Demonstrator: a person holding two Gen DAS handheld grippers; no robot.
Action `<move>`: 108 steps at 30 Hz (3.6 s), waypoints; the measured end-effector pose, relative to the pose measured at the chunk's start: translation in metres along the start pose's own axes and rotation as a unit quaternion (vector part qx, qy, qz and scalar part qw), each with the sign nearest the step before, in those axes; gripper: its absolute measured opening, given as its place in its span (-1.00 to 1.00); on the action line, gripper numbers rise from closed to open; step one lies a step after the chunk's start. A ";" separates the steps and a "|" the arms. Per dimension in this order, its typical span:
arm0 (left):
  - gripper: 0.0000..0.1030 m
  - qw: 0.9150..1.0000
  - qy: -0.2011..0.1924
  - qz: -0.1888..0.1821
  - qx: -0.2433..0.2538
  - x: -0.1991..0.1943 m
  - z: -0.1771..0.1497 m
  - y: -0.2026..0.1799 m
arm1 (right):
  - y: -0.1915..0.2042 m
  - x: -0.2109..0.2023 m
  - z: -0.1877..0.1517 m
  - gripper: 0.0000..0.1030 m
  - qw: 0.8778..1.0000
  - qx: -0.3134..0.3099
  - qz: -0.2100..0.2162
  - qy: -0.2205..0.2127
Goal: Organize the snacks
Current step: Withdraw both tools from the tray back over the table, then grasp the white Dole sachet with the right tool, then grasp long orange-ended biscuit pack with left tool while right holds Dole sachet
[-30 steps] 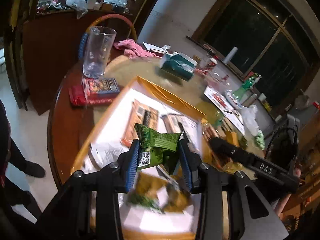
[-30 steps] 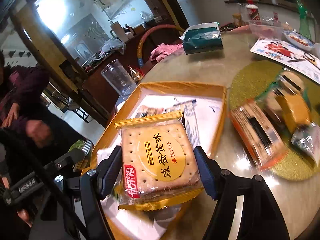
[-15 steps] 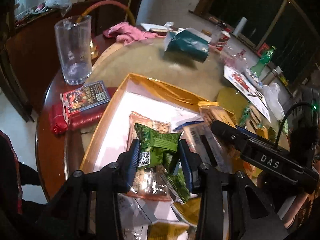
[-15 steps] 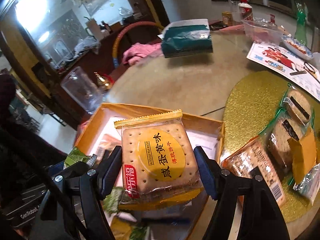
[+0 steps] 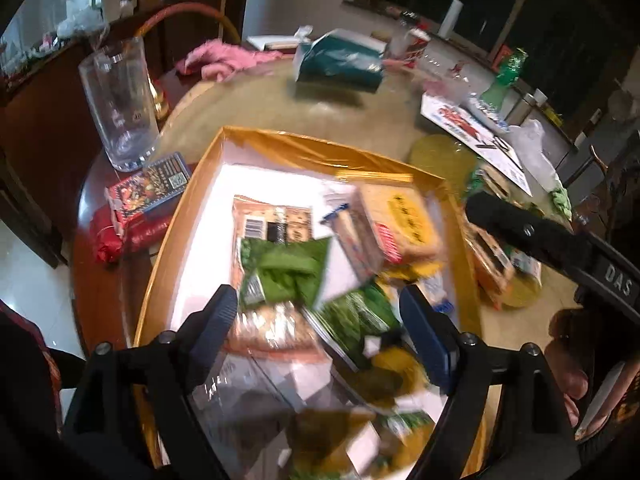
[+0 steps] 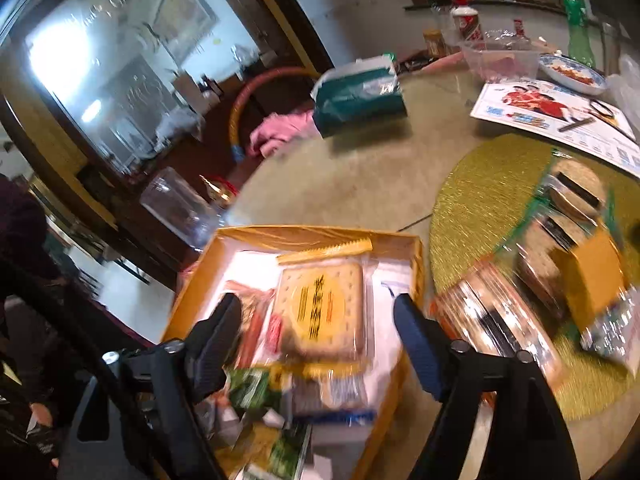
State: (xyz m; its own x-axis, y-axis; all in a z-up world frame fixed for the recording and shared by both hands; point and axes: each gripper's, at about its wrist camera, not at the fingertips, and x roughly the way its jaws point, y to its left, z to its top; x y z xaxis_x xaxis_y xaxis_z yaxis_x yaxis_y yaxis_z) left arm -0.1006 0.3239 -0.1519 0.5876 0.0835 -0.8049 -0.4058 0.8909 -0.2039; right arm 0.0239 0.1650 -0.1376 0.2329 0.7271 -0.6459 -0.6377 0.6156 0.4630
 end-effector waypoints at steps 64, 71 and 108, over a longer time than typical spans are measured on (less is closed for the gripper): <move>0.65 0.989 0.060 -0.124 0.061 -0.014 -0.134 -0.170 | -0.168 -0.046 -0.024 0.32 0.966 -0.179 -0.169 0.078; 0.65 0.990 0.059 -0.116 0.050 -0.015 -0.134 -0.170 | -0.178 -0.076 -0.050 0.24 0.972 -0.118 -0.190 0.069; 0.22 0.993 0.038 0.110 0.015 0.113 -0.019 -0.215 | -0.189 -0.168 -0.150 0.26 0.965 0.056 -0.250 -0.053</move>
State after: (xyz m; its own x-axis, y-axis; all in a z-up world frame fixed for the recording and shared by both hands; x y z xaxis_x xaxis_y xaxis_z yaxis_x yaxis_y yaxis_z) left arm 0.0402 0.1331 -0.2095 0.4318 0.2454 -0.8679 -0.4970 0.8677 -0.0020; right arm -0.0048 -0.1195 -0.2074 0.5689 0.3535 -0.7426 -0.3433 0.9226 0.1761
